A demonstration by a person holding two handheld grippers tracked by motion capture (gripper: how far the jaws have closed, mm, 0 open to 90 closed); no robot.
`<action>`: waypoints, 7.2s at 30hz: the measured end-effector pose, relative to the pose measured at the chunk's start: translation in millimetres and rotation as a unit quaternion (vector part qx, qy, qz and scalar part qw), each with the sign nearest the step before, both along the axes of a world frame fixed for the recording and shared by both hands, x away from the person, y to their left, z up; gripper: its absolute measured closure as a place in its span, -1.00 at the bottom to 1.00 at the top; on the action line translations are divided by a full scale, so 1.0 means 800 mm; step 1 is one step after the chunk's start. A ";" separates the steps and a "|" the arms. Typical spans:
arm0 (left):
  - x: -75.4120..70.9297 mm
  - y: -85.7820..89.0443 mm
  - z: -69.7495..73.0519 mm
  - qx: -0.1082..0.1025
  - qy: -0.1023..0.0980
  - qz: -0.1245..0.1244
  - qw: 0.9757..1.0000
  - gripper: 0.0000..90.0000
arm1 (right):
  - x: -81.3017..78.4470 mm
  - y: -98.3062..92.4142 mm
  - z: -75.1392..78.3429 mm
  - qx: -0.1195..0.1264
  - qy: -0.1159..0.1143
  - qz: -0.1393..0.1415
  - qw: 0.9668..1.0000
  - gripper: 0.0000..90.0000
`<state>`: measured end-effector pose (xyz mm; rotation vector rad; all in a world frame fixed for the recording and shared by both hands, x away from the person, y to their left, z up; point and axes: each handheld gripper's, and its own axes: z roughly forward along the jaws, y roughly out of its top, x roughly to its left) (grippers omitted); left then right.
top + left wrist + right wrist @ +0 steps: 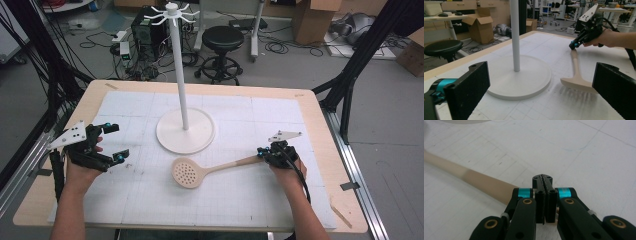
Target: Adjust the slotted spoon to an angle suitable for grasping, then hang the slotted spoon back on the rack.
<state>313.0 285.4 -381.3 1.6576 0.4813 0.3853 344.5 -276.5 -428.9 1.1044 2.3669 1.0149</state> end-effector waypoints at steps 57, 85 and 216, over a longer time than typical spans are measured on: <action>0.000 0.001 0.000 0.003 0.000 0.001 1.000 -0.96 | -0.016 0.093 0.012 -0.107 0.043 0.242 0.963 0.05; -0.001 0.002 0.001 -0.001 -0.002 0.001 1.000 -0.96 | -0.021 0.178 0.006 -0.111 0.042 0.354 0.928 0.64; 0.005 -0.035 0.002 0.021 0.004 -0.050 0.999 -0.96 | -0.046 -0.002 0.082 0.195 -0.171 0.090 0.962 -0.63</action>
